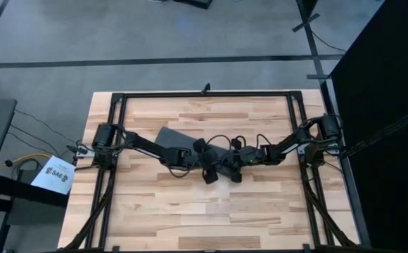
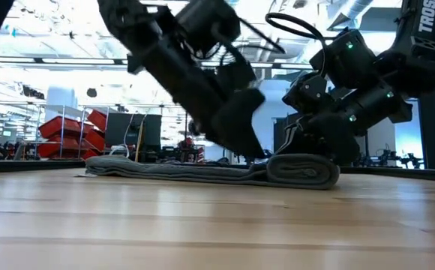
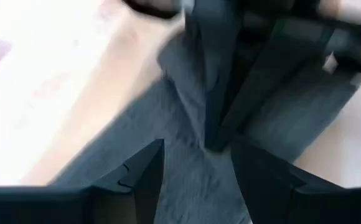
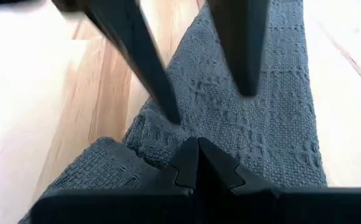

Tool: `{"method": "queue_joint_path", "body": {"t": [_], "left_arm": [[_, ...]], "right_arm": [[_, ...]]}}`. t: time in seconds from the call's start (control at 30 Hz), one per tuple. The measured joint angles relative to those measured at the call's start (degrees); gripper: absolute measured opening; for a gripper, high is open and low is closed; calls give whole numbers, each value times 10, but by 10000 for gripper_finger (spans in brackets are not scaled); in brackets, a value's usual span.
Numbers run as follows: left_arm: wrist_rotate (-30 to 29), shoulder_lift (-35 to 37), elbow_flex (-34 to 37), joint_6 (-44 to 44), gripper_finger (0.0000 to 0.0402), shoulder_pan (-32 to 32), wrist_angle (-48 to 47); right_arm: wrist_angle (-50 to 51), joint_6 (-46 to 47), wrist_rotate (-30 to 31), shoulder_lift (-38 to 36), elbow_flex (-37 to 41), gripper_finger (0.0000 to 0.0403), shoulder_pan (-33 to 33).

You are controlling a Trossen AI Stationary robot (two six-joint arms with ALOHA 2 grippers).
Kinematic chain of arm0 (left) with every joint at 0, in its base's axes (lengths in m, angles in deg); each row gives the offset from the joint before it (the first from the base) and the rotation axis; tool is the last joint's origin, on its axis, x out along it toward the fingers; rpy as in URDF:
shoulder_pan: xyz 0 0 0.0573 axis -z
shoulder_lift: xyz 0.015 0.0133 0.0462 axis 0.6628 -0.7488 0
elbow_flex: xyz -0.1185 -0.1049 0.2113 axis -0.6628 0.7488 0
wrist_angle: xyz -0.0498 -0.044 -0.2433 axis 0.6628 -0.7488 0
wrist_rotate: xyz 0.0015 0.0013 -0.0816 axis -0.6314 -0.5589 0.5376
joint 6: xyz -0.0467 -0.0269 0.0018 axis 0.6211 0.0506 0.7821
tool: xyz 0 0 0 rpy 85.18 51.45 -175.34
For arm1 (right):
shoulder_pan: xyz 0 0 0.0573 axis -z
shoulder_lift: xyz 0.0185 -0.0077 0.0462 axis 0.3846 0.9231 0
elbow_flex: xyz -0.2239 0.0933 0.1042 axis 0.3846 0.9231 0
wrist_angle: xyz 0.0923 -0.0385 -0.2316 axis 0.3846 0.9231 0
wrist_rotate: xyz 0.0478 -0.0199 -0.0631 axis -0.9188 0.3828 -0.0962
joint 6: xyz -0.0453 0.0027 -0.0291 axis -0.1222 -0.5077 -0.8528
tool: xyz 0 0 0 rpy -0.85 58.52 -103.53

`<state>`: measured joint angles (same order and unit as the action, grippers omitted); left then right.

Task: Roll towel
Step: Roll the gray towel

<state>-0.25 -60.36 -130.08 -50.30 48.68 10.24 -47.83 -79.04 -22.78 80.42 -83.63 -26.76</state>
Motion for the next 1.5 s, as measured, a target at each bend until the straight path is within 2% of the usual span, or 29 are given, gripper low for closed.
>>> {"method": "queue_joint_path", "body": {"t": [0.23,0.47,0.57,0.77,0.97,1.1,1.2,1.3,1.4,1.5], "left_arm": [[39,-57,-2,-4,173,-1,58],[40,-57,-2,2,173,2,52],[41,-57,-2,3,173,3,49],[42,-57,-2,-6,173,5,57],[47,-57,-13,-9,173,5,55],[56,-55,-57,2,173,6,9],[60,-55,-118,-16,173,6,-97],[60,-55,-183,-64,173,3,-191],[60,-53,-226,-139,173,-5,-204],[84,-53,-228,-216,173,-21,-163]], "right_arm": [[59,-15,-3,-48,4,0,0],[183,-36,8,-165,3,0,-5],[227,-15,9,-221,9,0,-24],[235,63,20,-328,73,0,-50],[247,139,41,-355,122,0,-79],[275,182,44,-358,127,0,-110],[300,210,48,-378,127,0,-150],[358,257,89,-399,127,0,-194],[410,313,142,-409,127,0,-236],[439,367,173,-402,127,0,-268]]}}
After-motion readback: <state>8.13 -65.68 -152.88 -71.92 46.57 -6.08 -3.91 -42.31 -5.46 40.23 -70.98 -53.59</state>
